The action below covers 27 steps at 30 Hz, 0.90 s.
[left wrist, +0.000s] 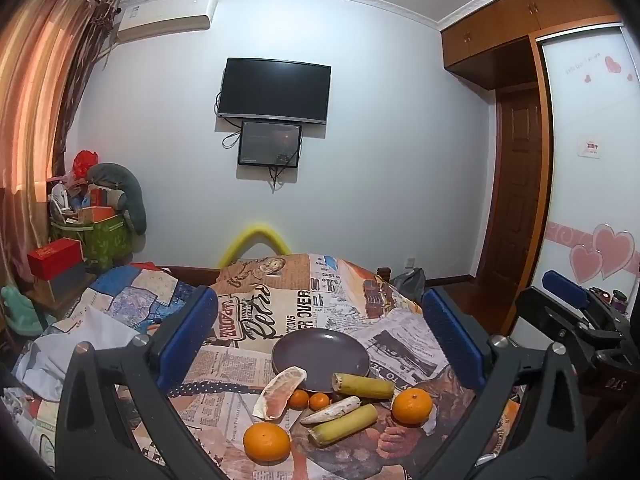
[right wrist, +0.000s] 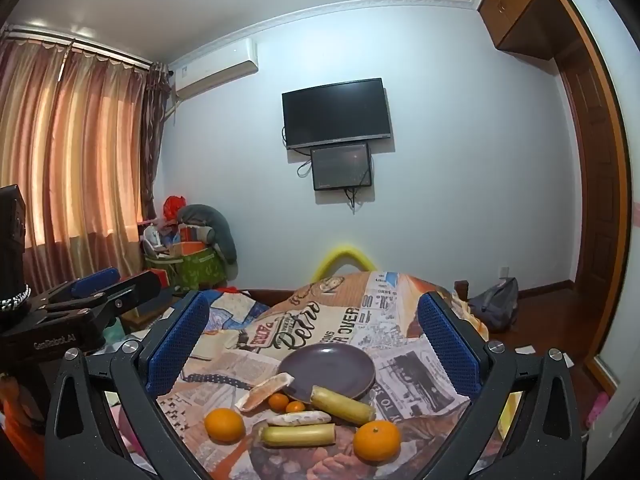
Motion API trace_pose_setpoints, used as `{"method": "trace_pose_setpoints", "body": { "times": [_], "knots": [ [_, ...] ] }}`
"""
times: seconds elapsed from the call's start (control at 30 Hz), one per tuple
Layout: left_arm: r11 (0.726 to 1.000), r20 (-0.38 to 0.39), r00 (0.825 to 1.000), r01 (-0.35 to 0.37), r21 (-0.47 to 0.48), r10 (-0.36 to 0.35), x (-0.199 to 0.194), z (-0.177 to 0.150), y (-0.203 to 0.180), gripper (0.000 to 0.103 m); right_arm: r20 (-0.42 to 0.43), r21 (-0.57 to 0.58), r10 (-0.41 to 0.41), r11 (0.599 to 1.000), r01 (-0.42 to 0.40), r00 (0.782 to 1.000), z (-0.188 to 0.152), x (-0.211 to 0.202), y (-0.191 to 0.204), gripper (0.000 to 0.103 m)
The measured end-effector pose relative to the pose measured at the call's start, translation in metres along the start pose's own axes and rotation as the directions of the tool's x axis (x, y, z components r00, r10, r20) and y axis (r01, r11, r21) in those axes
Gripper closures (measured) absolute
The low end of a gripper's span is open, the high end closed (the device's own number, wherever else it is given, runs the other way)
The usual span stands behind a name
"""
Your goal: Organize fruits
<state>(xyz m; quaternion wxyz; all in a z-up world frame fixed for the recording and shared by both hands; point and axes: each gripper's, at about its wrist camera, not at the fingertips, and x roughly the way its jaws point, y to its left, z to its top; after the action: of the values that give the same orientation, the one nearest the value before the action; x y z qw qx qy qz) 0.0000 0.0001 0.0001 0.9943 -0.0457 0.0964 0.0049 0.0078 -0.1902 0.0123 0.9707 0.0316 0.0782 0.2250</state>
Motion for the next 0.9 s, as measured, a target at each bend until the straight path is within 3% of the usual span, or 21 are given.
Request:
{"method": "trace_pose_setpoints", "body": {
  "times": [0.9],
  "knots": [
    [1.000,0.001,1.000,0.002,0.009,-0.002,0.0006,-0.0013,-0.0025,0.000,0.000,0.013,0.003,1.000,-0.003,1.000,-0.0045,0.0016,-0.0027,0.000]
  ]
}}
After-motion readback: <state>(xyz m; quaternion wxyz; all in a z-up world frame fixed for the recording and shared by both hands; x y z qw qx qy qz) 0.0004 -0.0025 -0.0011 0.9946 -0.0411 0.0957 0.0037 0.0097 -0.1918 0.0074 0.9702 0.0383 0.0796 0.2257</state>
